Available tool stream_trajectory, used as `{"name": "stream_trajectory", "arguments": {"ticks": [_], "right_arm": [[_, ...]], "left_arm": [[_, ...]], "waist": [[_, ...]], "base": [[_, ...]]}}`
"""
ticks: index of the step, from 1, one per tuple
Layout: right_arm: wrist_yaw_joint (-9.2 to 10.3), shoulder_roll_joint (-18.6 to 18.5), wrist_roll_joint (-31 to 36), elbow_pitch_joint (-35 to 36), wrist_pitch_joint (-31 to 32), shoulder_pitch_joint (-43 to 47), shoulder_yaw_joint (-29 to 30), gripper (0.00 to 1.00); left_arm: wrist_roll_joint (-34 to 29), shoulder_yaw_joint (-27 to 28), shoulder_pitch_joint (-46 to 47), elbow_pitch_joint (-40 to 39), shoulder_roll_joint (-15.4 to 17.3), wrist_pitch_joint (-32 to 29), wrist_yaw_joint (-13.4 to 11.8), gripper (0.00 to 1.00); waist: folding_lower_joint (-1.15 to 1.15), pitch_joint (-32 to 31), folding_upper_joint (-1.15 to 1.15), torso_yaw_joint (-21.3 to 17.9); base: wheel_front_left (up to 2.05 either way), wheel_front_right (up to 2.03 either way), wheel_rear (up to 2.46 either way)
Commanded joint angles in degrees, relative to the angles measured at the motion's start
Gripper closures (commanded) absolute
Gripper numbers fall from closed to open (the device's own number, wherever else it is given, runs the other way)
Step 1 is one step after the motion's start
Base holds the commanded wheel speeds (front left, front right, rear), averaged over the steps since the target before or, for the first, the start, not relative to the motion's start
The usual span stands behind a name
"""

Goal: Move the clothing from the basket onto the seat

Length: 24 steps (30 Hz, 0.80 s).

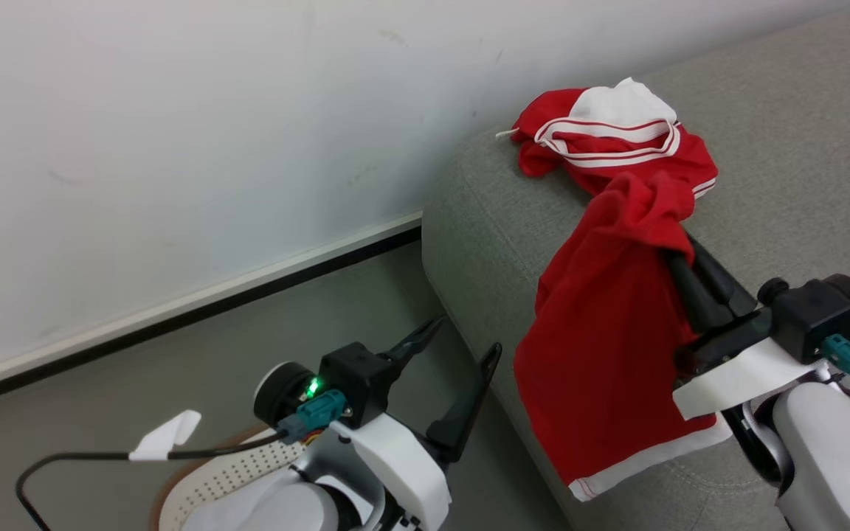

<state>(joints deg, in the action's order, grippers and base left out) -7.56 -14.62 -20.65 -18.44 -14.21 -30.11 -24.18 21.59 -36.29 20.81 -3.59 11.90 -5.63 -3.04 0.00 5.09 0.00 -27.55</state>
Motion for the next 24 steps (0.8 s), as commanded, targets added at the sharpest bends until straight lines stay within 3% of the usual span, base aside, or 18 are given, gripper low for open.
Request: {"name": "stream_trajectory", "arguments": {"ticks": [1,11,14,20,24], "right_arm": [[0.15,-0.5,-0.2,0.7,-0.1,-0.4,0.9,1.0],[0.15,-3.3,0.9,1.1,1.7,-11.9,11.3,1.0],[0.15,-6.6,0.5,-0.7,3.5,-18.0,16.3,1.0],[0.15,-13.1,-0.6,-9.1,8.1,-30.7,27.1,1.0],[0.15,-16.0,2.5,-17.2,9.2,-38.2,34.8,1.0]], "left_arm": [[-0.7,-0.1,1.0,0.1,0.5,-0.3,0.1,0.0],[-3.0,-0.3,12.0,0.5,0.5,-2.9,2.6,0.0],[-4.4,-0.7,16.1,0.4,0.0,-3.3,3.5,0.0],[-5.9,-1.2,19.6,0.8,0.1,-2.4,4.1,0.0],[-6.6,-1.9,20.8,0.3,0.0,-2.0,4.6,0.0]], "waist": [[0.0,1.5,0.0,0.6],[0.0,13.9,0.0,6.6],[0.0,18.5,0.0,9.3],[0.0,24.7,0.0,13.9],[0.0,27.9,0.0,16.2]], "base": [[0.0,0.0,0.0],[0.0,0.0,0.0],[0.0,0.0,0.0],[0.0,0.0,0.0],[0.0,0.0,0.0]]}}
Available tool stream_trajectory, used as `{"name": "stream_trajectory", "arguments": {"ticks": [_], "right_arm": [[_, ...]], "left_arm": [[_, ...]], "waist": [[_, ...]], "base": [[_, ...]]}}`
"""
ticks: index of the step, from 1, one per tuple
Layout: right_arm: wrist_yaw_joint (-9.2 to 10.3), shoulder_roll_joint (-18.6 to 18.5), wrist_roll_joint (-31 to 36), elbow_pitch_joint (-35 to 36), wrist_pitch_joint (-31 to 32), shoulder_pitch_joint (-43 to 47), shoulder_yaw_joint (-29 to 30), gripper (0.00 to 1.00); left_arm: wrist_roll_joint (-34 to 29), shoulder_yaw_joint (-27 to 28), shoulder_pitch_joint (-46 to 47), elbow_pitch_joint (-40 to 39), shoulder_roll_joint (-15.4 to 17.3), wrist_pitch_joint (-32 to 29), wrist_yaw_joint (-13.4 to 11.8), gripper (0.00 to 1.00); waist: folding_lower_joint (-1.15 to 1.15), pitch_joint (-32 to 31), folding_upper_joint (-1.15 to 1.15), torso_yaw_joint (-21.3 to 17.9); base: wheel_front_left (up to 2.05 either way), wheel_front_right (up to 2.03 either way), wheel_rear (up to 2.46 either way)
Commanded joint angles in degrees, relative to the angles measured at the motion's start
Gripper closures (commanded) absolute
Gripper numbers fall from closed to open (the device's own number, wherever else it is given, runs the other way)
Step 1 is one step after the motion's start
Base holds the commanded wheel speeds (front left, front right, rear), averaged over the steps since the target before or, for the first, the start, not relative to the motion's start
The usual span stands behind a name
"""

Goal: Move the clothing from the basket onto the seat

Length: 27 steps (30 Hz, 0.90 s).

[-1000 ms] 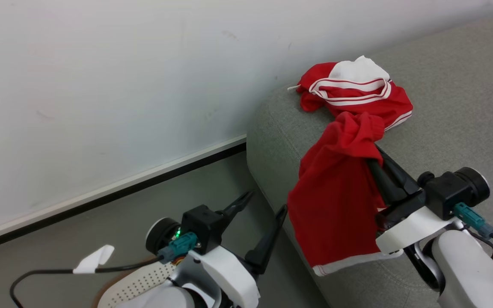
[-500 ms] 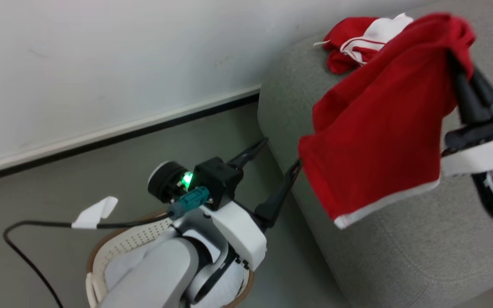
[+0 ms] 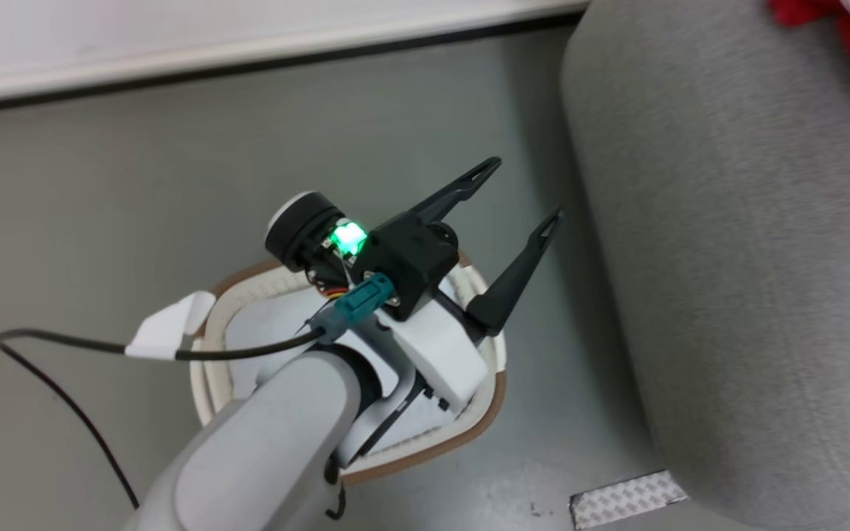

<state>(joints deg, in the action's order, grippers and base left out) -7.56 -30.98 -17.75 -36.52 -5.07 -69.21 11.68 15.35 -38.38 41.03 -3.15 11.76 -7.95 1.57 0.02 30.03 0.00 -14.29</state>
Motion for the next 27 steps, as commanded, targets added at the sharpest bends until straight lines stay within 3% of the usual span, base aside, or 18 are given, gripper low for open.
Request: {"name": "stream_trajectory", "arguments": {"ticks": [1,9,13,14,15,16,17,21,27], "right_arm": [[0.15,-0.2,0.9,-1.1,-0.1,-0.3,0.7,1.0],[0.15,3.6,12.6,-17.5,-6.1,1.1,15.1,1.0],[0.15,4.9,17.3,-22.0,-8.4,3.2,19.8,1.0],[0.15,5.4,18.1,-22.6,-8.8,3.7,20.7,0.93],[0.15,6.2,19.1,-23.1,-9.2,4.2,21.2,0.69],[0.15,6.9,20.2,-23.3,-9.4,4.6,21.1,0.21],[0.15,7.6,21.1,-23.2,-9.7,4.9,20.7,0.0],[0.15,9.7,21.7,-19.4,-10.1,7.4,17.6,0.0],[0.15,14.9,20.1,-5.1,-10.1,19.7,11.2,0.0]], "left_arm": [[-0.5,-0.1,1.0,-0.4,-0.1,0.4,0.1,0.0],[-1.2,-1.7,2.9,-0.5,-1.4,1.4,0.7,0.0],[-0.7,-1.9,2.1,0.3,-1.3,1.9,0.5,0.0],[-0.6,-1.9,1.8,0.5,-1.2,2.1,0.4,0.0],[-0.3,-1.7,1.5,0.8,-0.9,2.3,0.4,0.0],[-0.2,-1.5,1.1,1.1,-0.7,2.4,0.1,0.0],[-0.1,-1.4,0.7,1.4,-0.4,2.5,0.0,0.0],[1.2,-0.8,-1.0,2.2,0.0,3.7,-0.6,0.0],[3.5,0.6,-5.5,4.7,1.0,6.0,-1.6,0.0]], "waist": [[-0.02,4.0,0.0,3.6],[-0.02,8.3,0.0,6.3],[-0.02,7.7,0.0,6.6],[-0.02,7.4,0.0,6.5],[-0.02,6.9,0.0,6.3],[-0.02,6.3,0.0,6.1],[-0.02,5.6,0.0,5.9],[-0.02,2.0,0.0,5.3],[-0.02,-6.4,0.0,4.9]], "base": [[0.0,0.0,0.0],[0.0,0.0,0.0],[0.0,0.0,0.0],[0.0,0.0,0.0],[0.0,0.0,0.0],[0.0,0.0,0.0],[0.0,0.0,0.0],[0.0,0.0,0.0],[0.0,0.0,0.0]]}}
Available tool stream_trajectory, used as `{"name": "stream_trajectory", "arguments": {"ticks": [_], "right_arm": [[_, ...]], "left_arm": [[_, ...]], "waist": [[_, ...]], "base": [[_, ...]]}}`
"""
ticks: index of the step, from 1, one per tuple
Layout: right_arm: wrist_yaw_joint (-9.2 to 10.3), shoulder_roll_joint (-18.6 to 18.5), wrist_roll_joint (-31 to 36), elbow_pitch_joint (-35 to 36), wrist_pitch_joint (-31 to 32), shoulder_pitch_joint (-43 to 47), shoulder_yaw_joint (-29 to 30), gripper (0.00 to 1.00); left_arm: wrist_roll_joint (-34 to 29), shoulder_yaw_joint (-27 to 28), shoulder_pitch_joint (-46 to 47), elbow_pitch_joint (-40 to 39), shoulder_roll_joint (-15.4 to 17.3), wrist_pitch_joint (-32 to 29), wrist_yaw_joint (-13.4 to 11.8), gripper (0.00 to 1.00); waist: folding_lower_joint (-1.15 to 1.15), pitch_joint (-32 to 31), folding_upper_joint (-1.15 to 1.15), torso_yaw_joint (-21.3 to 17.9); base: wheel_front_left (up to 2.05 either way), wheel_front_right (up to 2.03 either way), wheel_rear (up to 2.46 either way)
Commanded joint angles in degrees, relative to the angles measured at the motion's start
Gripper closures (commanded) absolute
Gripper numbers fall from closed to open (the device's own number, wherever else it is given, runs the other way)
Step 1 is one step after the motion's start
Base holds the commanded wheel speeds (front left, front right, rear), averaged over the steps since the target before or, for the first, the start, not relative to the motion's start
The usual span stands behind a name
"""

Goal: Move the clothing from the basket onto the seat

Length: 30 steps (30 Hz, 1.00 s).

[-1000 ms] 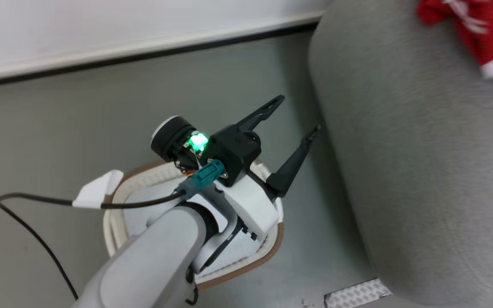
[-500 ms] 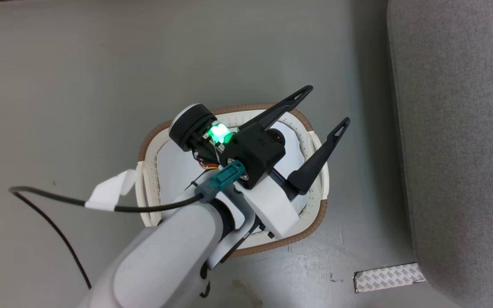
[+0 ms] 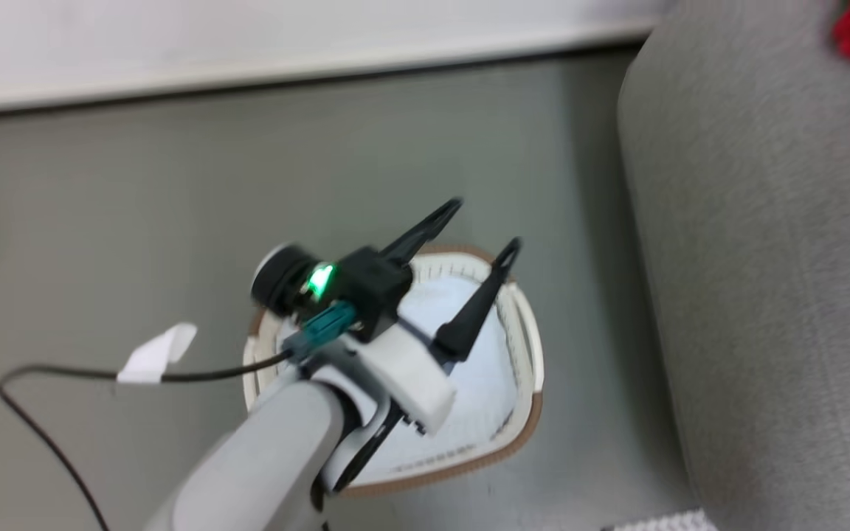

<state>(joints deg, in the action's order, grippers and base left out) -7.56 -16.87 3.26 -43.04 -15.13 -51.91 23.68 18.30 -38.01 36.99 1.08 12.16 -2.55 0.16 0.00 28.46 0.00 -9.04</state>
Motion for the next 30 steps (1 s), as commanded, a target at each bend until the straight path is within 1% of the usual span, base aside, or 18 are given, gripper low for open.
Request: {"name": "stream_trajectory", "arguments": {"ticks": [1,4,8,11,17,22,25,30], "right_arm": [[0.15,1.7,-1.6,3.8,0.0,4.9,-1.7,0.0],[0.15,3.7,-3.8,11.0,0.0,10.8,-4.8,0.0],[0.15,6.4,-5.2,19.6,0.0,18.9,-8.1,0.0],[0.15,7.9,-5.7,24.3,0.0,24.6,-9.6,0.0],[0.15,10.2,-6.3,29.1,0.0,35.8,-12.6,0.0],[0.15,12.2,-6.1,32.2,0.0,43.4,-15.7,0.0],[0.15,12.9,-5.9,33.2,0.0,47.4,-16.9,0.0],[0.15,13.9,-7.5,33.2,0.0,53.4,-17.6,0.0]], "left_arm": [[1.0,0.6,-2.6,1.1,0.8,1.2,-0.6,0.0],[3.1,2.4,-5.6,2.3,1.3,2.8,-2.1,0.0],[5.4,4.9,-10.6,4.5,1.5,5.6,-4.3,0.0],[7.3,7.1,-14.3,6.0,1.7,7.6,-6.0,0.0],[9.7,10.5,-22.6,9.2,4.2,11.5,-8.9,0.0],[11.0,13.7,-29.1,9.7,5.8,14.7,-11.2,0.0],[10.8,14.7,-32.1,9.6,6.5,16.2,-11.6,0.0],[9.7,16.6,-36.1,10.0,7.1,17.5,-11.4,0.0]], "waist": [[0.0,-6.8,0.0,-0.3],[0.0,-11.6,0.0,0.1],[0.0,-17.6,0.0,1.7],[0.0,-21.2,0.0,3.5],[0.0,-27.6,0.0,6.9],[0.0,-29.9,0.0,8.3],[0.0,-31.0,0.0,8.9],[0.0,-32.1,0.0,9.1]], "base": [[0.0,0.0,0.0],[0.0,0.0,0.0],[0.0,0.0,0.0],[0.0,0.0,0.0],[0.0,0.0,0.0],[0.0,0.0,0.0],[0.0,0.0,0.0],[0.0,0.0,0.0]]}}
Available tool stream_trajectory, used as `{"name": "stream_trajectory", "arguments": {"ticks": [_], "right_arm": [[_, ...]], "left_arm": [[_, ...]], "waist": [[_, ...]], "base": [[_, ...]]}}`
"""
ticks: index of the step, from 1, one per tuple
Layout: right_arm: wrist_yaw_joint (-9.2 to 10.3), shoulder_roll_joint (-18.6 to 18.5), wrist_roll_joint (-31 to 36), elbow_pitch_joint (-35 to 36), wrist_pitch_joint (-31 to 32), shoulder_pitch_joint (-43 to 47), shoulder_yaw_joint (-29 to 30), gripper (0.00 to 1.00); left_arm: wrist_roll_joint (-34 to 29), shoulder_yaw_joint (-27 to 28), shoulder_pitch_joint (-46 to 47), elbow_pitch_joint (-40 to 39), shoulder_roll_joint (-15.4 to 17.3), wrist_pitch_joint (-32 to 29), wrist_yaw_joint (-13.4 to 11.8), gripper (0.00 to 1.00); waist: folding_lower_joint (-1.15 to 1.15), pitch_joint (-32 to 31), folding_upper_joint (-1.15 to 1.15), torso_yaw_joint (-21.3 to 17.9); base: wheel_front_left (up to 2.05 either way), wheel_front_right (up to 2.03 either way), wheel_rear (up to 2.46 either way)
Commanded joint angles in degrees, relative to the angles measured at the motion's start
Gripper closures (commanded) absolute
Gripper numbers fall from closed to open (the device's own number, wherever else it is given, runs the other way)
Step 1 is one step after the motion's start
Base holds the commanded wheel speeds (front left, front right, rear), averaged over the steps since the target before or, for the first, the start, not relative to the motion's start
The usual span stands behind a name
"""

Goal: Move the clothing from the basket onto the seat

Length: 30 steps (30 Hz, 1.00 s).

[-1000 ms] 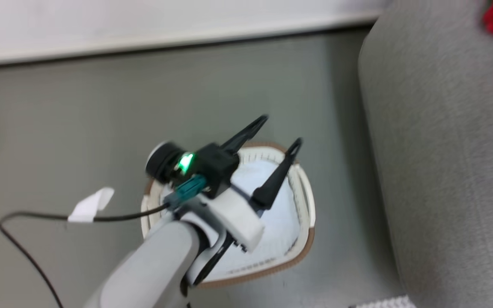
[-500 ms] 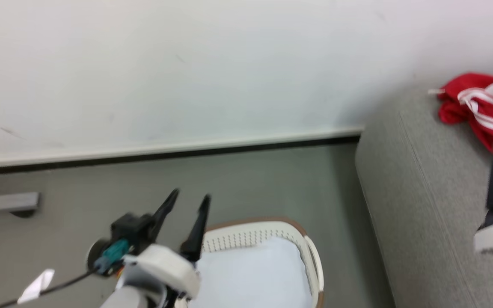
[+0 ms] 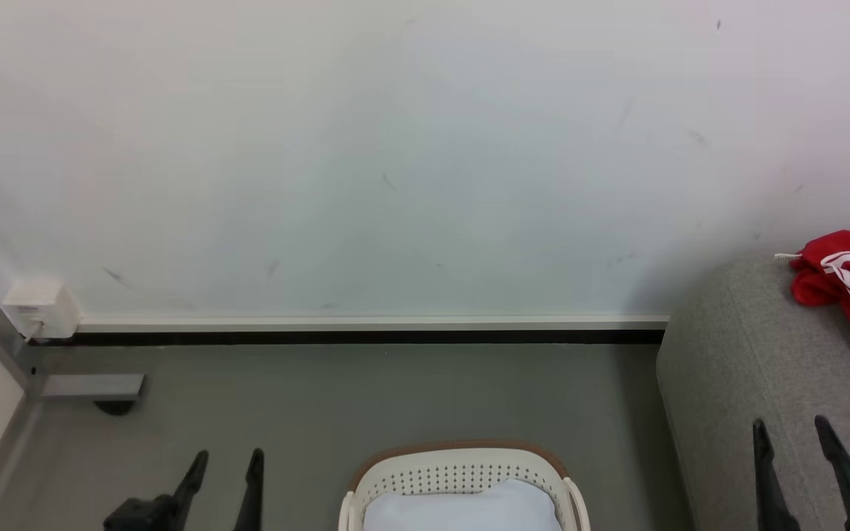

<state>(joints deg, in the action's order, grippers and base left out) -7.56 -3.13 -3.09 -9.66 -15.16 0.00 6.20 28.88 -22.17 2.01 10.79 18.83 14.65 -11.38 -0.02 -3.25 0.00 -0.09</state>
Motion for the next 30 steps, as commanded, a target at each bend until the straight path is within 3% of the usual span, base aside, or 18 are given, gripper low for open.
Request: {"name": "stream_trajectory", "arguments": {"ticks": [1,14,30], "right_arm": [[0.15,0.2,-2.1,-0.6,0.0,2.4,-0.7,0.0],[0.15,0.2,-5.3,-3.0,0.0,3.1,-5.1,0.0],[0.15,0.2,-5.9,-4.7,0.0,2.2,-6.0,0.0]], "left_arm": [[-1.4,1.3,-1.6,0.4,0.3,0.5,0.1,0.0],[-8.8,12.5,-6.4,-1.3,-5.3,0.5,3.2,0.0],[-14.2,18.9,-5.1,1.9,-10.3,0.5,9.8,0.0]], "waist": [[0.02,-0.6,0.0,0.1],[0.02,-0.6,0.0,-1.6],[0.02,-0.4,0.0,-1.9]], "base": [[0.0,0.0,0.0],[0.0,0.0,0.0],[0.0,0.0,0.0]]}}
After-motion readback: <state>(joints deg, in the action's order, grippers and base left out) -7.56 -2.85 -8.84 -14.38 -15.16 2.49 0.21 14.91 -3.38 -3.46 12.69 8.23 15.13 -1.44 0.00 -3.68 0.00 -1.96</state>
